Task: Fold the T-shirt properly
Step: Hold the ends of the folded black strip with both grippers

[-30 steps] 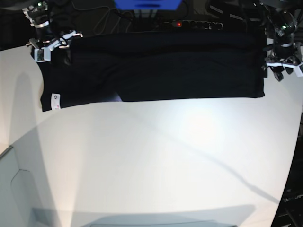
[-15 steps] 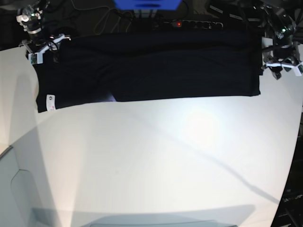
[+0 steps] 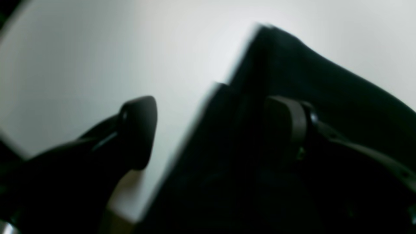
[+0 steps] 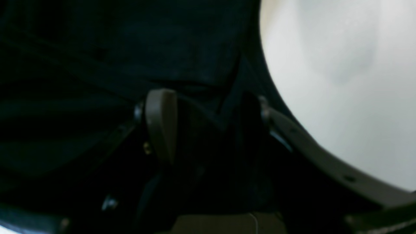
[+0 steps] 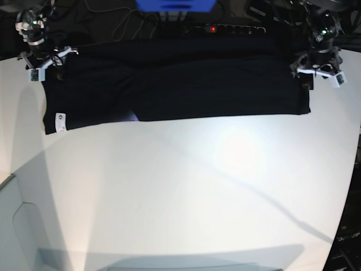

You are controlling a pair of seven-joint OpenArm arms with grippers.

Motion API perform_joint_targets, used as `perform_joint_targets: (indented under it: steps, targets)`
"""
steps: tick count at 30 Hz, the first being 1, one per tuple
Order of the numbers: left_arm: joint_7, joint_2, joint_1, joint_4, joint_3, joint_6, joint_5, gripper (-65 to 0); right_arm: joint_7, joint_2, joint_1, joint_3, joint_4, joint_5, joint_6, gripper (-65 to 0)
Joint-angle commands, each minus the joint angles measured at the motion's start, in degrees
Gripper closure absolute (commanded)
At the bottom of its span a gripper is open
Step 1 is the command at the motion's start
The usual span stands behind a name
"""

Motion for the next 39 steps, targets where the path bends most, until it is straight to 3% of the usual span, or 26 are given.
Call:
perform_joint_targets:
  steps: [1, 4, 26, 28, 33, 38, 39]
  targets:
    - [-1.23, -0.77, 0.76, 0.14, 0.75, -0.03, -0.28, -49.0, 1.28, 0.55, -0.30, 0.25, 0.79, 0.79, 0.60, -32.1]
    - [-1.23, -0.77, 1.11, -0.65, 3.12, -0.03, -0.28, -49.0, 1.28, 0.63, -0.30, 0.25, 0.79, 0.79, 0.60, -32.1]
    - [-1.23, -1.48, 2.17, -5.84, 3.29, -0.03, -0.19, -48.0, 1.28, 0.72, -0.21, 0.25, 0.79, 0.79, 0.60, -32.1]
    - [-1.23, -1.48, 2.17, -5.84, 3.29, -0.03, -0.19, -41.7, 1.28, 0.63, -0.21, 0.25, 0.79, 0.79, 0.60, -32.1]
    - [-1.32, -1.39, 1.03, -5.92, 3.38, -0.03, -0.28, -16.5, 1.28, 0.63, -0.21, 0.25, 0.79, 0.79, 0.60, -32.1]
    - [-1.32, -1.21, 0.50, -6.01, 3.47, -0.03, -0.28, -0.4, 1.28, 0.72, 0.85, 0.25, -0.18, 0.70, 0.60, -32.1]
    - [-1.32, -1.21, 0.24, -6.01, 3.47, -0.03, -0.28, 0.0, 1.28, 0.81, 1.02, 0.25, -0.97, 0.70, 0.60, -32.1]
